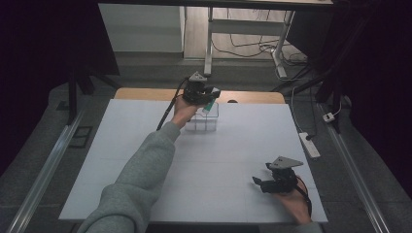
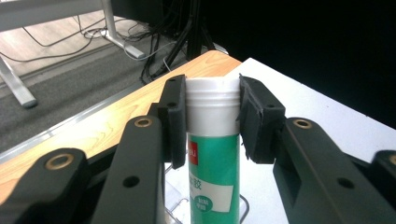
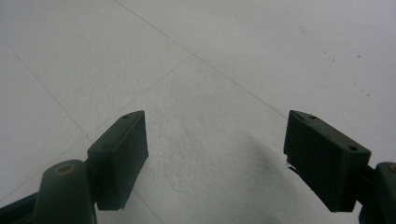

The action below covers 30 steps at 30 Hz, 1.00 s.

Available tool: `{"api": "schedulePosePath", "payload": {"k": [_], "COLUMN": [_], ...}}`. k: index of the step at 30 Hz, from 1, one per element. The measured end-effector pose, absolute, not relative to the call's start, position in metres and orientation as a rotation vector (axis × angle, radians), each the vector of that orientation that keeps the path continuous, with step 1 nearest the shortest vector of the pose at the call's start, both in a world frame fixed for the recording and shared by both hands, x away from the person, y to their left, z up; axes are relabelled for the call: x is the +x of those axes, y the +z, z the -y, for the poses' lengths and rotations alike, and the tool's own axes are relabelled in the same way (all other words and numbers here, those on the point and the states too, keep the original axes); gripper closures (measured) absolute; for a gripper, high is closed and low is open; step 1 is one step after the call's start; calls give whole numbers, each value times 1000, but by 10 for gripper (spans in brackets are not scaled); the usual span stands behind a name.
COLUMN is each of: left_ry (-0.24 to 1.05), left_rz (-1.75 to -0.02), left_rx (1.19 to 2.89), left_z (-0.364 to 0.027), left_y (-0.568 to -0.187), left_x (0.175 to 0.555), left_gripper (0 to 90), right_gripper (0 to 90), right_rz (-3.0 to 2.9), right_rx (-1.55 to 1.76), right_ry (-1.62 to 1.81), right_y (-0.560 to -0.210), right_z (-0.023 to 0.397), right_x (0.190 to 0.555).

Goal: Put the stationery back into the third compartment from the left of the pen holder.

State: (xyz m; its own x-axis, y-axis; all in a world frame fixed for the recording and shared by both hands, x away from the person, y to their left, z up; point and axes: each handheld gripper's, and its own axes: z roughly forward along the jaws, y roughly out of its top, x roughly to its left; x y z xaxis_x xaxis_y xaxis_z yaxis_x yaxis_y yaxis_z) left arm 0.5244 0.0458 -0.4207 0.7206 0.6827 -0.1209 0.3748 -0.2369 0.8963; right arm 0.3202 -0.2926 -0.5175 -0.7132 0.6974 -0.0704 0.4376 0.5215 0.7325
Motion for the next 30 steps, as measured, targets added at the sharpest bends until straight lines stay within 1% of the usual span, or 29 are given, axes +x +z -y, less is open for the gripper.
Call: {"api": "schedulePosePath", "payload": {"k": [8,14,15,16,17,18,19,23,30], "left_ry": [365,339,334,326,313,300,290,296,285], "left_rz": [-828,-831,-848,-850,-847,-850,-848,-809,-780], "left_rx": [1858,1892,1911,1923,1926,1925,1926,1960,1963], "left_z": [-41,-38,-37,-38,-40,-42,-44,-49,-58], "left_y": [-421,-429,-430,-430,-429,-429,-428,-425,-423], "left_x": [532,535,536,535,535,534,533,528,516], "left_gripper": [639,628,574,485,423,384,367,361,361], "right_gripper": [212,211,211,211,211,211,211,211,211], "right_rz": [-2412,-2416,-2416,-2417,-2417,-2417,-2417,-2418,-2418], "right_rx": [937,935,935,935,935,934,936,936,936], "right_ry": [1013,1012,1012,1011,1012,1011,1012,1009,1005], "right_y": [-518,-518,-518,-518,-518,-518,-518,-519,-519], "right_z": [293,293,293,293,293,293,293,292,292], "right_x": [320,321,321,321,320,321,320,321,321]}}
